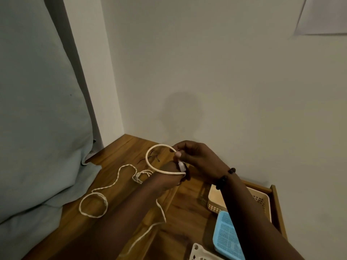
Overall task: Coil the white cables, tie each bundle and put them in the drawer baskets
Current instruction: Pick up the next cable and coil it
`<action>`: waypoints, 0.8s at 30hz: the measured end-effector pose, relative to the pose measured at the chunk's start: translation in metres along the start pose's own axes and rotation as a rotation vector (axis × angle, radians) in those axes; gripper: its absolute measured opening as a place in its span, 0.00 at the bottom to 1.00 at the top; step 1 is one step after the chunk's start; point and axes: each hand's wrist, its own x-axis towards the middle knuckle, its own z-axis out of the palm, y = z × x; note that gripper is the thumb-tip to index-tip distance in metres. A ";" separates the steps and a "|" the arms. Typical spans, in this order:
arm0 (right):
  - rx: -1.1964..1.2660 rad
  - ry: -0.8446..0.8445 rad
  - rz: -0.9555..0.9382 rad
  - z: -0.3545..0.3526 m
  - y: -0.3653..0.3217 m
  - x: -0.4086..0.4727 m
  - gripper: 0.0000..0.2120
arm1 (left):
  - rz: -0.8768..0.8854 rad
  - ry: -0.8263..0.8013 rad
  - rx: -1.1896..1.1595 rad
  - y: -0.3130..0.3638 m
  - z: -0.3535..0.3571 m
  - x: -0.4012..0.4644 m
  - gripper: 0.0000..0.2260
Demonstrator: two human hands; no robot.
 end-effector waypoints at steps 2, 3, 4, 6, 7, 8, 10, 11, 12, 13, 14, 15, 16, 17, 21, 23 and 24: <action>-0.006 0.140 -0.028 -0.006 0.000 -0.001 0.08 | 0.071 -0.019 -0.006 -0.002 0.000 0.002 0.07; -0.002 0.201 -0.039 -0.010 0.001 -0.002 0.08 | 0.125 0.056 -0.021 -0.001 0.001 0.002 0.07; -0.027 0.255 -0.053 -0.014 0.001 -0.002 0.07 | 0.175 0.190 -0.043 0.001 0.000 0.001 0.06; -0.172 0.356 -0.078 -0.019 0.002 -0.003 0.06 | 0.358 0.429 -0.139 0.010 -0.004 -0.001 0.14; -0.247 0.394 -0.088 -0.021 0.003 -0.003 0.06 | 0.521 0.442 -0.149 0.015 -0.008 -0.001 0.21; -0.294 0.413 -0.097 -0.021 0.003 -0.002 0.06 | 0.685 0.418 -0.086 0.019 -0.012 0.000 0.27; -0.299 0.410 -0.093 -0.020 0.003 -0.001 0.06 | 0.942 0.346 0.182 0.029 -0.016 -0.001 0.24; -0.251 0.401 -0.081 -0.018 0.003 -0.001 0.07 | 1.019 0.333 0.305 0.034 -0.015 -0.002 0.18; -0.170 0.393 -0.064 -0.016 -0.001 -0.001 0.09 | 1.045 0.338 0.359 0.036 -0.014 -0.002 0.12; -0.056 0.379 -0.027 -0.013 -0.002 -0.002 0.12 | 1.044 0.356 0.362 0.038 -0.013 -0.001 0.10; 0.056 0.348 0.037 -0.010 -0.006 -0.005 0.14 | 1.030 0.389 0.344 0.039 -0.013 -0.001 0.09; 0.133 0.289 0.124 -0.008 -0.008 -0.009 0.14 | 1.007 0.433 0.332 0.040 -0.013 -0.001 0.08; 0.158 0.204 0.198 -0.005 -0.010 -0.014 0.15 | 0.987 0.477 0.342 0.042 -0.014 -0.002 0.06; 0.159 0.107 0.237 -0.004 -0.008 -0.019 0.17 | 0.971 0.511 0.353 0.044 -0.017 -0.002 0.04; 0.374 0.008 0.146 -0.011 0.012 -0.040 0.30 | 0.817 0.590 0.296 0.051 -0.033 -0.005 0.04; 0.562 0.161 0.063 -0.024 0.020 -0.044 0.28 | 0.591 0.421 0.113 0.052 -0.044 -0.008 0.07; 0.612 0.275 0.026 -0.031 0.023 -0.043 0.26 | 0.484 0.195 -0.086 0.055 -0.047 -0.013 0.10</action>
